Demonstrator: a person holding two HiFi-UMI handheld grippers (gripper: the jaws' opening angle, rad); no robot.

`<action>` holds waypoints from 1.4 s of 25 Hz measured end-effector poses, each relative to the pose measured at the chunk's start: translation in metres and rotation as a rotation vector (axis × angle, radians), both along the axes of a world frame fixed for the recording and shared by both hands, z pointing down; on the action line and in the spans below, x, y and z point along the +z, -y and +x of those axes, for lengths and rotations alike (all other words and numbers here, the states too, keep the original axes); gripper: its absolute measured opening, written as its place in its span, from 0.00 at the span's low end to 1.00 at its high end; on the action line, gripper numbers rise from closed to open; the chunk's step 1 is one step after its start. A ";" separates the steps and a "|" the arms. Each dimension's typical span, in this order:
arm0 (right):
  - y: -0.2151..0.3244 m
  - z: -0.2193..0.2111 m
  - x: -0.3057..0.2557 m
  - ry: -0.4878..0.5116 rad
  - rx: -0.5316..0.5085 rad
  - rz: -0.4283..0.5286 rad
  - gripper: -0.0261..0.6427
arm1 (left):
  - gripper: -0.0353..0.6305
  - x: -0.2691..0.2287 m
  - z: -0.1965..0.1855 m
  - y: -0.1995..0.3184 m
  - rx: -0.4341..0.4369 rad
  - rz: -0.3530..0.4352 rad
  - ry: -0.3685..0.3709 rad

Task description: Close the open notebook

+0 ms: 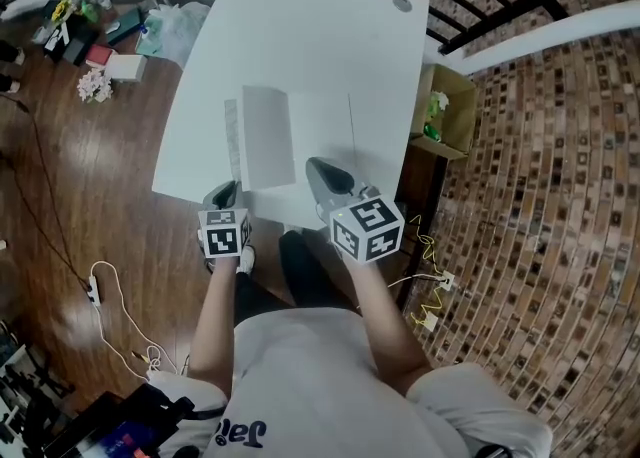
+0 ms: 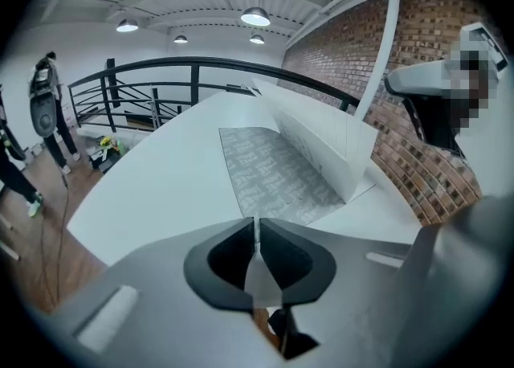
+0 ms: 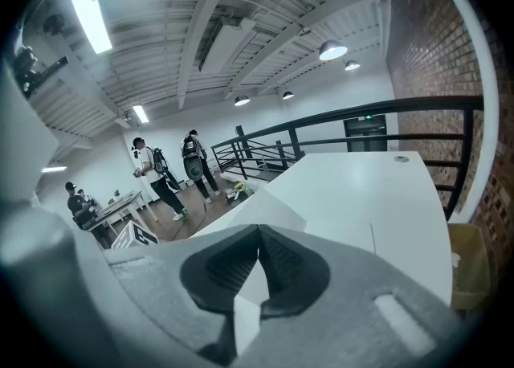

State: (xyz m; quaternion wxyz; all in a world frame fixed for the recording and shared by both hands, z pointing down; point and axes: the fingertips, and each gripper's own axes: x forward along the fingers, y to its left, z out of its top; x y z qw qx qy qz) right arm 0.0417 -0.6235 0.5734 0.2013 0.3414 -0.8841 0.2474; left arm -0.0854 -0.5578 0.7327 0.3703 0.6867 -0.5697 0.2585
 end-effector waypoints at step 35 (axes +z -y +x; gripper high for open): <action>-0.004 0.161 -0.032 0.018 0.356 0.065 0.02 | 0.08 -0.105 0.215 0.069 0.507 0.194 0.033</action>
